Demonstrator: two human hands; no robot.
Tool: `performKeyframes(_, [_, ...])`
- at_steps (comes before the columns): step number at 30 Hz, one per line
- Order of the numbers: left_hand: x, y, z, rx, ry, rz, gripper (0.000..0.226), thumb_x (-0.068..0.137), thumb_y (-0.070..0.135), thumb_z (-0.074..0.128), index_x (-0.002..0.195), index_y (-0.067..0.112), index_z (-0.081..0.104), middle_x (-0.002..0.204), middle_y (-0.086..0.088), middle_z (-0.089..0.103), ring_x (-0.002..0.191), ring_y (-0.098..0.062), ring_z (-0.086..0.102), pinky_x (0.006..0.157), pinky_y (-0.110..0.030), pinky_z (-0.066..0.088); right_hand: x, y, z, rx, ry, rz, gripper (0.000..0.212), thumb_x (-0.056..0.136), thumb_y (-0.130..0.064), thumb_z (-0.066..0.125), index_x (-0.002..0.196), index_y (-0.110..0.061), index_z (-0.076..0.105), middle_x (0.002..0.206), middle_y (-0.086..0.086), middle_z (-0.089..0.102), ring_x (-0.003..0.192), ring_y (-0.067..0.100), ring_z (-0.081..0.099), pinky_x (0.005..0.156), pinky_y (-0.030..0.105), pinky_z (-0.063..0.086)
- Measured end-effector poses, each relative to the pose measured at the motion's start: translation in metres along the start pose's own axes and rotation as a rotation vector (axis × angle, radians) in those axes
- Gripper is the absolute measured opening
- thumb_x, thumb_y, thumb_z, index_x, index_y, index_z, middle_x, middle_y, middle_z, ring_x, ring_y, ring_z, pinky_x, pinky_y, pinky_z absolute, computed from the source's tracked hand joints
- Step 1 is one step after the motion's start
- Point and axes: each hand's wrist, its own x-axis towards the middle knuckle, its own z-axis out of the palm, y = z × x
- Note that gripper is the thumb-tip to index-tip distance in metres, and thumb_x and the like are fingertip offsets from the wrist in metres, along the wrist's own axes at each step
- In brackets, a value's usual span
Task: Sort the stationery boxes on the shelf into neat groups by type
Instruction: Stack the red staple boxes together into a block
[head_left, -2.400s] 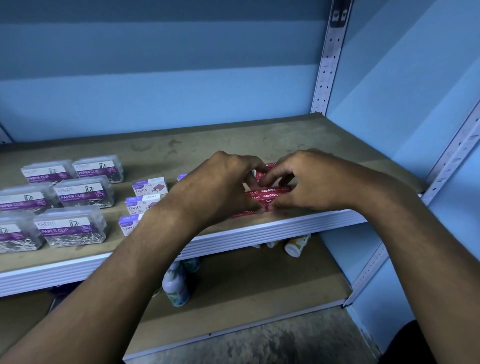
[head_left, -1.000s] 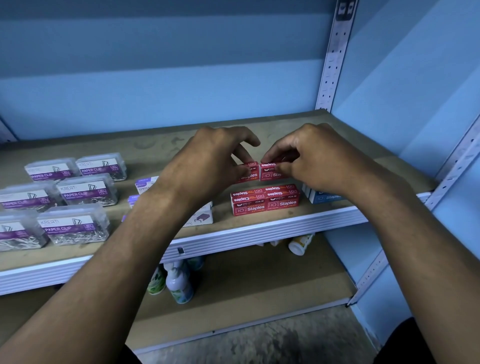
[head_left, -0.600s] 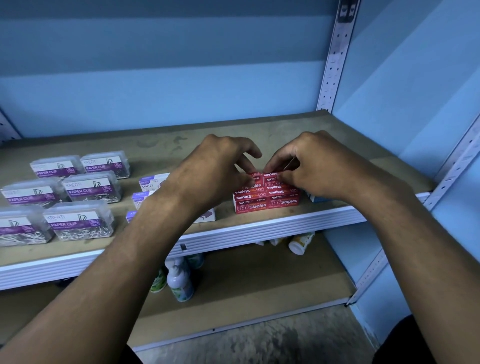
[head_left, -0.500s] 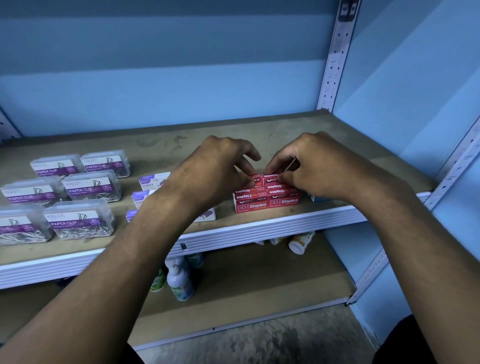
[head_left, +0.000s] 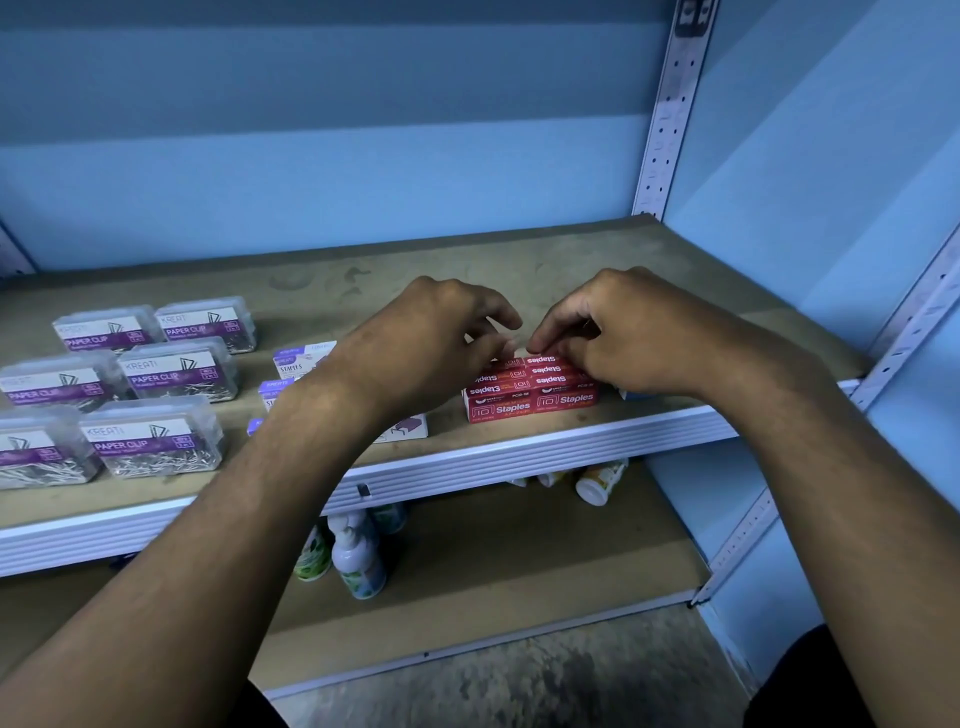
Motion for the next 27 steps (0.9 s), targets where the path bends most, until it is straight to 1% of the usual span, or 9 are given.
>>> performKeyframes(3, [-0.002,0.004,-0.003,-0.033,-0.025,-0.006,0.044,0.086,0.045,0.068,0.127,0.031,0.061,0.108,0.013,0.073,0.086,0.004,0.064,0.078,-0.016,0.051,-0.003,-0.001,-0.005,0.018,-0.035,-0.011,0.033,0.09,-0.03,0.069,0.123,-0.034,0.068,0.113,-0.018,0.07,0.103,0.002,0.064,0.084,0.02,0.054])
performKeyframes(6, [-0.005,0.007,-0.006,-0.043,-0.093,-0.012,0.068,0.073,0.049,0.077,0.135,0.031,0.054,0.11,0.016,0.071,0.094,0.001,0.066,0.09,-0.03,0.055,-0.005,-0.005,-0.007,-0.03,-0.124,0.004,0.066,0.076,-0.04,0.084,0.136,-0.035,0.057,0.119,-0.021,0.067,0.109,0.0,0.06,0.099,0.027,0.05])
performKeyframes(8, [-0.006,0.008,-0.006,-0.009,-0.11,0.001,0.077,0.067,0.048,0.082,0.136,0.031,0.053,0.11,0.016,0.071,0.097,0.0,0.065,0.091,-0.031,0.055,-0.005,-0.008,-0.004,-0.046,-0.141,0.015,0.075,0.073,-0.035,0.087,0.14,-0.032,0.053,0.123,-0.017,0.066,0.11,0.004,0.061,0.1,0.03,0.051])
performKeyframes(13, [-0.005,0.01,-0.002,0.002,-0.079,0.018,0.084,0.065,0.037,0.088,0.139,0.028,0.049,0.104,0.014,0.074,0.085,0.002,0.06,0.087,-0.025,0.053,-0.002,-0.009,0.001,-0.01,-0.099,0.04,0.076,0.073,-0.023,0.088,0.14,-0.033,0.053,0.112,-0.017,0.07,0.098,0.003,0.065,0.094,0.03,0.054])
performKeyframes(16, [-0.005,0.009,-0.001,-0.009,-0.063,0.025,0.087,0.065,0.036,0.088,0.141,0.028,0.046,0.104,0.014,0.074,0.086,0.002,0.06,0.087,-0.025,0.052,-0.002,-0.009,0.003,-0.003,-0.086,0.043,0.077,0.072,-0.021,0.089,0.139,-0.034,0.053,0.113,-0.016,0.069,0.098,0.004,0.064,0.093,0.029,0.054])
performKeyframes(19, [-0.008,0.007,0.001,-0.029,-0.059,0.042,0.086,0.066,0.037,0.087,0.14,0.028,0.046,0.106,0.013,0.073,0.093,-0.001,0.064,0.089,-0.029,0.055,-0.003,-0.01,0.003,-0.028,-0.095,0.031,0.078,0.073,-0.026,0.089,0.141,-0.035,0.051,0.118,-0.015,0.069,0.102,0.005,0.063,0.094,0.028,0.052])
performKeyframes(21, [-0.011,0.004,0.0,-0.065,-0.051,0.054,0.085,0.065,0.043,0.086,0.14,0.03,0.047,0.11,0.013,0.072,0.098,-0.003,0.066,0.09,-0.031,0.056,-0.003,-0.012,0.002,-0.026,-0.088,0.01,0.077,0.074,-0.035,0.087,0.141,-0.036,0.05,0.121,-0.017,0.068,0.107,0.004,0.062,0.099,0.028,0.05])
performKeyframes(24, [-0.016,-0.003,-0.01,-0.107,0.006,0.055,0.079,0.068,0.05,0.081,0.138,0.033,0.049,0.115,0.014,0.069,0.1,-0.002,0.065,0.09,-0.03,0.056,-0.003,-0.016,-0.004,-0.008,-0.04,-0.028,0.069,0.077,-0.049,0.08,0.139,-0.04,0.052,0.122,-0.023,0.066,0.116,-0.001,0.057,0.101,0.025,0.045])
performKeyframes(27, [-0.024,-0.014,-0.024,-0.063,0.09,0.071,0.063,0.075,0.047,0.077,0.133,0.034,0.055,0.113,0.016,0.068,0.096,-0.001,0.065,0.085,-0.028,0.058,0.001,-0.023,-0.004,0.058,0.003,-0.063,0.05,0.087,-0.04,0.073,0.134,-0.041,0.057,0.12,-0.024,0.065,0.116,-0.002,0.058,0.104,0.028,0.046])
